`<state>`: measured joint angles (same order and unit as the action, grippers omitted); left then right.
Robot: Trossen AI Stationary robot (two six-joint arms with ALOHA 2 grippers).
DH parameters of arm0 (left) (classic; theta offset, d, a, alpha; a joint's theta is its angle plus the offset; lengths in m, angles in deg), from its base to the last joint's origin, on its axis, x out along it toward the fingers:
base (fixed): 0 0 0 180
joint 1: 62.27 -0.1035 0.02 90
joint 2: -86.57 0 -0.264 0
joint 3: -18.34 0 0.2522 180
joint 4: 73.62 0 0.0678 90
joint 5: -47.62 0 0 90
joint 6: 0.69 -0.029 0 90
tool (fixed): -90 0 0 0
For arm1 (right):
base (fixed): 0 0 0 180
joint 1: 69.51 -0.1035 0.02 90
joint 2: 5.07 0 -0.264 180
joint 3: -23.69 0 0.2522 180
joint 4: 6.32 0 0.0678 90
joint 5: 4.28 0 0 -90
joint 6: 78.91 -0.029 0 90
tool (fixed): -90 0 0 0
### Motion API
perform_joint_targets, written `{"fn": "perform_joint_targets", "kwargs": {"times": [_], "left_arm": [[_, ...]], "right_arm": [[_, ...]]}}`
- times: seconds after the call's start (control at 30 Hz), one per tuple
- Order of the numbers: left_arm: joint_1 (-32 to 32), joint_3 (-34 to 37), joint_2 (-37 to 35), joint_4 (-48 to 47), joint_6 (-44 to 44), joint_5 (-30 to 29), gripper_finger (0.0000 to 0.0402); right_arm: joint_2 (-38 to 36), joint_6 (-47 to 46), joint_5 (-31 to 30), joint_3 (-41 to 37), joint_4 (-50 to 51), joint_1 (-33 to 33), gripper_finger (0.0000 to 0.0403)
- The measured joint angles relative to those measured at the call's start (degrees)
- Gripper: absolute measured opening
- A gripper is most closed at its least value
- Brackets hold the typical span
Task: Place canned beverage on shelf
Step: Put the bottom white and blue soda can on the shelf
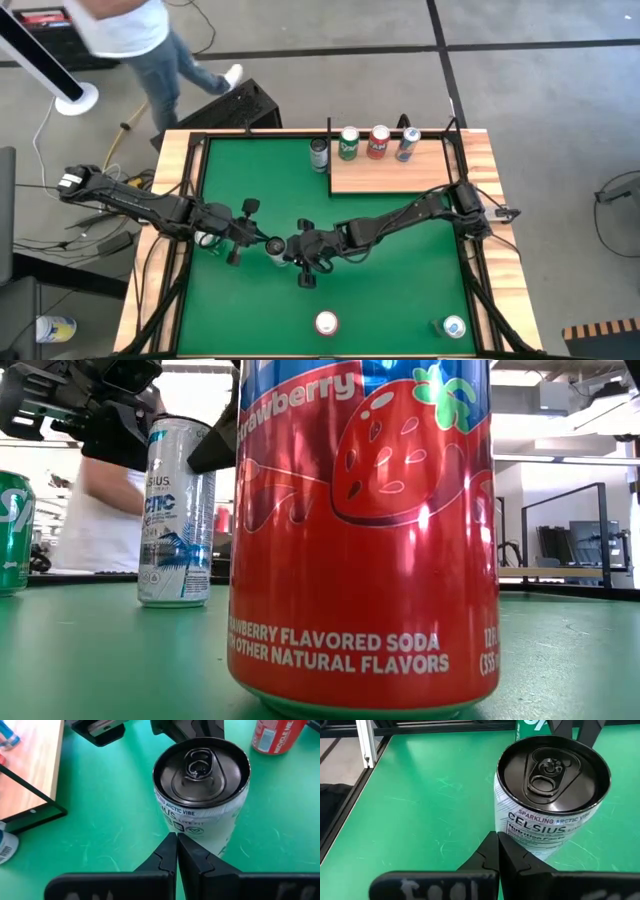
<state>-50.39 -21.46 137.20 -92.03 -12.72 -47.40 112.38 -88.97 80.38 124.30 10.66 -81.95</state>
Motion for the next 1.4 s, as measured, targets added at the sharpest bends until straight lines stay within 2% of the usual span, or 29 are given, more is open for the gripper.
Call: {"fn": "perform_joint_targets", "kwargs": {"times": [0.93,1.1,1.4], "left_arm": [[1.69,-0.02,-0.02,-3.92,2.59,1.58,0.0000],[1.70,-0.02,0.00,-3.81,2.54,1.62,0.0000],[1.70,-0.02,0.00,-3.97,3.79,1.57,0.0000]], "right_arm": [[-0.61,-0.01,1.03,0.05,3.10,2.10,0.0020],[-0.61,-0.50,0.87,2.93,8.82,2.10,0.0020],[-0.61,-0.17,0.92,6.86,13.45,1.93,0.0020]]}}
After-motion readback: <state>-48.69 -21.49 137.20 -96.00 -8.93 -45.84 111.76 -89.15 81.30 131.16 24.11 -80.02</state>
